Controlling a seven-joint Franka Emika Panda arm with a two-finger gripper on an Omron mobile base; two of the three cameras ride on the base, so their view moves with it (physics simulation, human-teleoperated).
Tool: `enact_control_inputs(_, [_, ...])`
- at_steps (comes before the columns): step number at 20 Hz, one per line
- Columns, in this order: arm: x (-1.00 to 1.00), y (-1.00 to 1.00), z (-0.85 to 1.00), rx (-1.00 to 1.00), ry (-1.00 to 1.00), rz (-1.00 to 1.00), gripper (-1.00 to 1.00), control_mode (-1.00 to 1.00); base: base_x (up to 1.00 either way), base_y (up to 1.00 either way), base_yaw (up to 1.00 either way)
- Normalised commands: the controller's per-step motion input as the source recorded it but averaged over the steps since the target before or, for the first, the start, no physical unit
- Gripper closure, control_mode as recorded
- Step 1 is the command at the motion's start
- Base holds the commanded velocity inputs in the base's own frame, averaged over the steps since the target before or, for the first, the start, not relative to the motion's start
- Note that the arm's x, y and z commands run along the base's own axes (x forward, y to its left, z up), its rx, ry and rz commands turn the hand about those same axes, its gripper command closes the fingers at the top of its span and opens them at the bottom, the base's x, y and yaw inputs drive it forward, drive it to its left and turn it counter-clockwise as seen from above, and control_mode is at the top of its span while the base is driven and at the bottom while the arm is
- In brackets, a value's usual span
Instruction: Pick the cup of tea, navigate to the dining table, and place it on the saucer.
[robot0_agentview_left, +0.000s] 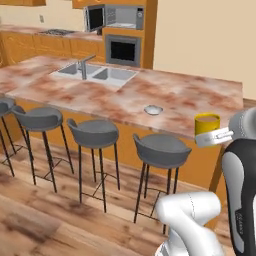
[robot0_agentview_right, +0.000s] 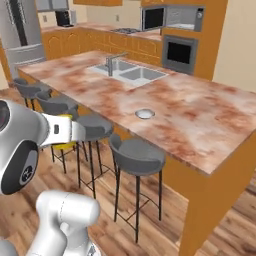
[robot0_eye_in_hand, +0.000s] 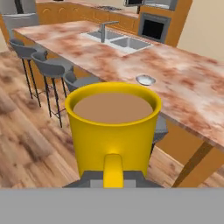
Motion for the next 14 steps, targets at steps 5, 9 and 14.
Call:
enact_control_inputs(5, [0.0,0.0,0.0,0.0,0.0,0.0,1.0,1.0,0.24,0.99,-0.51])
enact_control_inputs(9, [0.0,0.0,0.0,0.0,0.0,0.0,1.0,1.0,0.57,0.91,-0.54])
enact_control_inputs(14, [0.0,0.0,0.0,0.0,0.0,0.0,1.0,1.0,0.58,0.99,-0.38])
